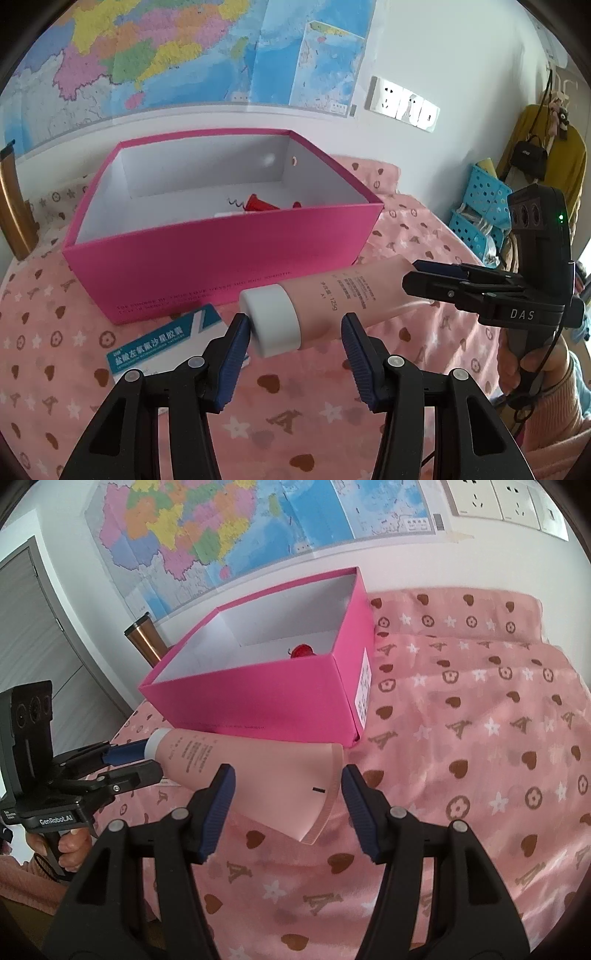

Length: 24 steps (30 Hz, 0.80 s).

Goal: Organize rigid objects
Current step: 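Lift the pink tube over the magenta box and lower it inside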

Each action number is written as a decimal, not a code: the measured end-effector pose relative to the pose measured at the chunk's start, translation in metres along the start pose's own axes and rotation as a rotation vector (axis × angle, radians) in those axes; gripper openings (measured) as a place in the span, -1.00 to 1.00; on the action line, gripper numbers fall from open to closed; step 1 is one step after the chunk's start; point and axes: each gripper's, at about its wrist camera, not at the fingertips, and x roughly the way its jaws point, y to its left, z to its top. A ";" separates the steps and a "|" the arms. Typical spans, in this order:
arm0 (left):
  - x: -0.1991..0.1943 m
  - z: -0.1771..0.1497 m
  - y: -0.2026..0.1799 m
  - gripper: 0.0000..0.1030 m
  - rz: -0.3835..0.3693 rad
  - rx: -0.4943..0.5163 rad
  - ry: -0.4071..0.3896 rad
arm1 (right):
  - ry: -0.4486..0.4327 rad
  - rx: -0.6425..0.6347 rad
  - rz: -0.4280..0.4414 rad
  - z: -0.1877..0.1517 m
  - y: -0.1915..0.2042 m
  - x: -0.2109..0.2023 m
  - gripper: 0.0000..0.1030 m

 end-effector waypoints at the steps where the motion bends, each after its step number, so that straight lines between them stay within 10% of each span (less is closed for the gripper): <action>1: -0.002 0.000 0.000 0.00 0.001 0.000 -0.004 | -0.002 -0.001 0.000 0.001 0.001 0.000 0.21; 24: -0.012 0.014 0.001 0.00 0.019 0.012 -0.055 | -0.031 -0.042 -0.001 0.019 0.007 -0.002 0.21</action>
